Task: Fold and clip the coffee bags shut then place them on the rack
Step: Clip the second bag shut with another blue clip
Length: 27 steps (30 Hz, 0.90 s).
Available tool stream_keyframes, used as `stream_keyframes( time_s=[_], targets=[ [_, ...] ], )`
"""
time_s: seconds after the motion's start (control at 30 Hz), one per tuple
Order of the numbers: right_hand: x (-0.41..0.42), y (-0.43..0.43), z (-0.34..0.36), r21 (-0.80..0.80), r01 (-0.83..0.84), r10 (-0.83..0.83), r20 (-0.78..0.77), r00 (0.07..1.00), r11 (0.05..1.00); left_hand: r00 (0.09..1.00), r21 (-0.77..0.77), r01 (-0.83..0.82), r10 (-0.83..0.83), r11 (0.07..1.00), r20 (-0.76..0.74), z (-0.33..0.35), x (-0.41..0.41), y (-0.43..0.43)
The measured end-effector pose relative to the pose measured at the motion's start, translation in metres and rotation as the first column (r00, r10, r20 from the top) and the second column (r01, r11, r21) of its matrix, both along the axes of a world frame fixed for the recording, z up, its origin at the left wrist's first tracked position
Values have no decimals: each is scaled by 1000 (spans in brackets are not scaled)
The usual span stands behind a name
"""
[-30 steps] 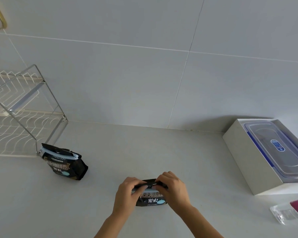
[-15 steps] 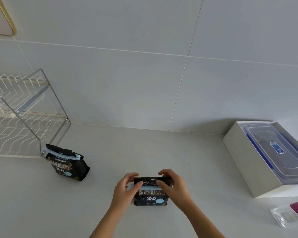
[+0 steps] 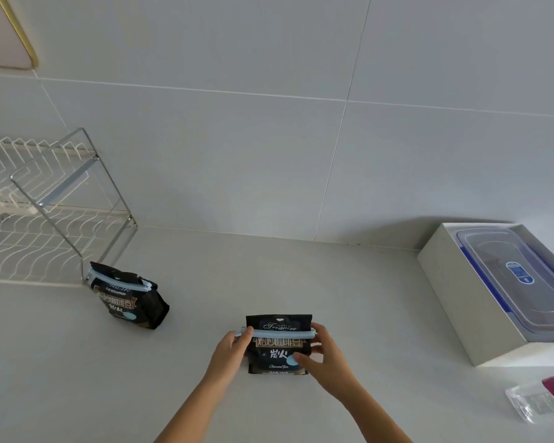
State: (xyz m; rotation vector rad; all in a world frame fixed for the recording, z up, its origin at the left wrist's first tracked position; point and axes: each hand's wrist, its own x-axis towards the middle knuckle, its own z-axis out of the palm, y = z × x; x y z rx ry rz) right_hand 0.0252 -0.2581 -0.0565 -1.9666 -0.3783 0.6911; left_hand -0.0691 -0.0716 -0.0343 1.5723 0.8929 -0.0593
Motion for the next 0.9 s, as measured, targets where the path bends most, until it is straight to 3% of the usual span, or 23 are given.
stream_keyframes(
  time_s=[0.2, 0.43, 0.77, 0.9],
  targets=[
    [-4, 16, -13, 55, 25, -25, -2, 1000, 998, 995, -12, 89, -89, 996, 48, 7, -16, -1],
    [-17, 62, -21, 30, 55, -55, 10, 998, 998, 992, -16, -21, 23, 1000, 127, 2, -34, 23],
    [-40, 149, -16, 20, 130, -130, -35, 991, 991, 984, -33, -49, 54, 998, 170, -1, -61, 122],
    [-48, 183, -13, 5, 141, -140, -54, 989, 990, 962, 18, -185, 178, 982, 209, -5, -79, 183]
  ],
)
